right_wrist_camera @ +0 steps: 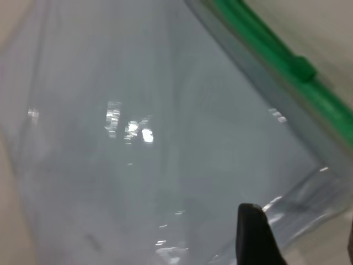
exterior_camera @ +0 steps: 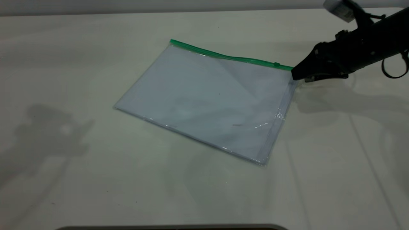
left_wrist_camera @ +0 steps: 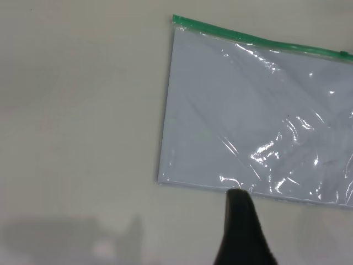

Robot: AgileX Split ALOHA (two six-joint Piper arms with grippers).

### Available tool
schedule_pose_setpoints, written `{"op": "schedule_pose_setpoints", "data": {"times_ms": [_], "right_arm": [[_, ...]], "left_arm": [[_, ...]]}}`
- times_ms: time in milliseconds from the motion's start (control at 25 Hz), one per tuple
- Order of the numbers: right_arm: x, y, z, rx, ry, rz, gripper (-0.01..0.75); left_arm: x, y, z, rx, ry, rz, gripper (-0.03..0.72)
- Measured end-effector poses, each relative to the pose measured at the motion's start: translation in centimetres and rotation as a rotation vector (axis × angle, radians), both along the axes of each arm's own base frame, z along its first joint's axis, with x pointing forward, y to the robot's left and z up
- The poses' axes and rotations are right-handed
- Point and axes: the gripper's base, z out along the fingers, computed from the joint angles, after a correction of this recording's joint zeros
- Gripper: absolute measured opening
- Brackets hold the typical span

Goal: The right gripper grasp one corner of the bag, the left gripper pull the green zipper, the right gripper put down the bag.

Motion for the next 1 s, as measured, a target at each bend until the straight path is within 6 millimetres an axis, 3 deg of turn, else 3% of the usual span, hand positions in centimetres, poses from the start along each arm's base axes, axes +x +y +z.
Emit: {"op": "schedule_pose_setpoints", "data": {"times_ms": [280, 600, 880, 1000], "right_arm": [[2.4, -1.1, -0.9, -0.005, -0.005, 0.088, 0.441], [2.7, -1.2, -1.4, 0.105, 0.063, 0.179, 0.44], [3.2, -4.9, -0.5, 0.158, 0.062, 0.111, 0.44], [3.2, -5.7, -0.6, 0.162, 0.066, 0.092, 0.44]], "left_arm": [[0.1, 0.1, 0.0, 0.005, -0.008, 0.007, 0.555], [0.2, 0.1, 0.0, 0.01, -0.016, 0.016, 0.555], [0.2, 0.1, 0.0, 0.01, -0.017, 0.016, 0.555], [0.2, 0.1, 0.0, 0.01, -0.017, 0.016, 0.555]]}}
